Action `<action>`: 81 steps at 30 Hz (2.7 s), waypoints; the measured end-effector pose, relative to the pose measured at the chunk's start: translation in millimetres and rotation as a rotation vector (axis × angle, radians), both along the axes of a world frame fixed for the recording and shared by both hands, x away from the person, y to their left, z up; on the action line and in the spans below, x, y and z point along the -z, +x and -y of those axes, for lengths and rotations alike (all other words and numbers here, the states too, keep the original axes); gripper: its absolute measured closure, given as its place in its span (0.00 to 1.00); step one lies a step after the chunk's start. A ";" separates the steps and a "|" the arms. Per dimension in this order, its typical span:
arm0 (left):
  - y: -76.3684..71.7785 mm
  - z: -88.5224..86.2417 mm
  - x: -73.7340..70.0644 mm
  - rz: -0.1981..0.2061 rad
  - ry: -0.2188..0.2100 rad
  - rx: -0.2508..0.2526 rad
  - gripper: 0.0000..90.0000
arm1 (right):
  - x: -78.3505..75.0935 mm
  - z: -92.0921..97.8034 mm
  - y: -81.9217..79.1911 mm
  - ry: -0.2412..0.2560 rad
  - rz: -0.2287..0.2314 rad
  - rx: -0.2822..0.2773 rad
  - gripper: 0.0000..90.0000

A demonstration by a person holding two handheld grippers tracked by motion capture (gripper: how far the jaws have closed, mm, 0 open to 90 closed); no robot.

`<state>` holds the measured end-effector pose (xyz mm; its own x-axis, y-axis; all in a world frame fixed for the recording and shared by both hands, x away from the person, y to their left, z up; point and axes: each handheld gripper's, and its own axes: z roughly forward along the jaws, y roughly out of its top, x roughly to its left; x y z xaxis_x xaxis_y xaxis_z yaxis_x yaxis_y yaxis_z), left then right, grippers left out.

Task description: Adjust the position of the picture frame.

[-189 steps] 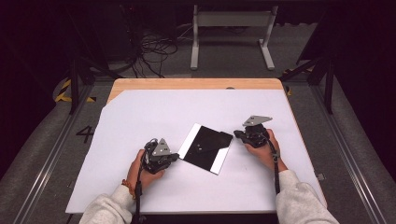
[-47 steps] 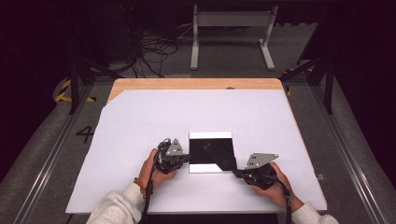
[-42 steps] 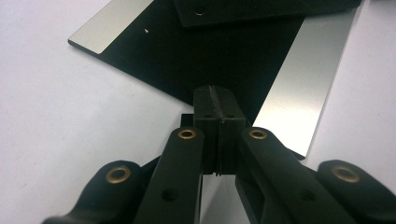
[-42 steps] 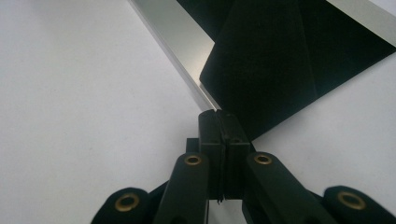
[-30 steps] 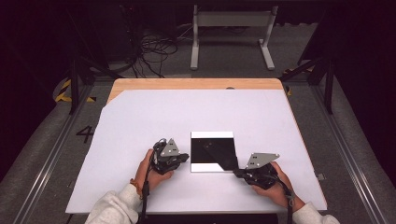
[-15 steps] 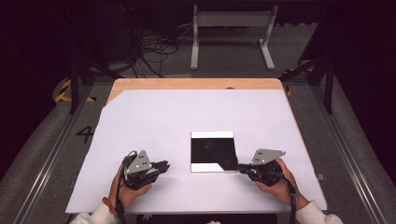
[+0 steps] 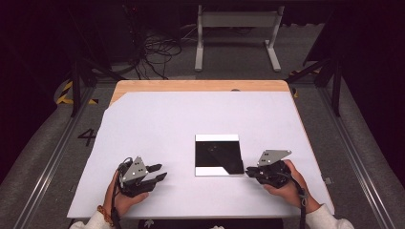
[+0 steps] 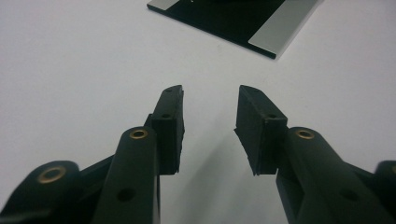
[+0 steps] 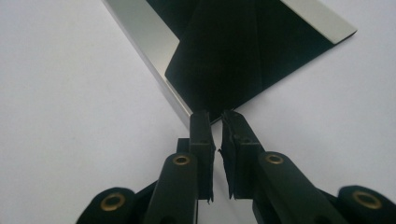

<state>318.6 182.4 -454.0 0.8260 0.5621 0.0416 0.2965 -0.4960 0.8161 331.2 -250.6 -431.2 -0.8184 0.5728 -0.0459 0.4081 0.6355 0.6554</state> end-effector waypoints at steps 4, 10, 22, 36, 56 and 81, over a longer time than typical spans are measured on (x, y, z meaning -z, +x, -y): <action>0.7 4.4 1.9 0.001 0.011 0.007 0.64 | 3.1 -1.7 3.0 -0.030 -0.037 -0.001 0.90; 1.5 6.5 3.6 0.000 0.036 -0.010 0.62 | 3.6 -5.1 3.7 -0.042 -0.054 -0.017 0.92; 4.3 9.5 5.6 -0.005 0.047 -0.006 0.63 | 7.0 -8.7 5.6 -0.073 -0.081 -0.022 0.98; 6.0 11.2 7.6 -0.007 0.061 -0.010 0.56 | 8.4 -7.7 4.5 -0.051 -0.068 -0.014 0.97; 6.0 10.2 8.1 -0.010 0.064 -0.024 0.52 | 6.7 -11.3 5.5 -0.093 -0.052 -0.028 0.96; 7.9 10.6 10.1 -0.017 0.072 -0.023 0.47 | 4.9 -15.6 9.9 -0.112 -0.079 -0.028 0.98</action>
<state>326.5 171.8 -464.1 0.8139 0.5768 0.0692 0.3216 -0.5466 0.7732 341.2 -235.0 -436.1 -0.8378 0.5443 -0.0429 0.4365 0.7150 0.5461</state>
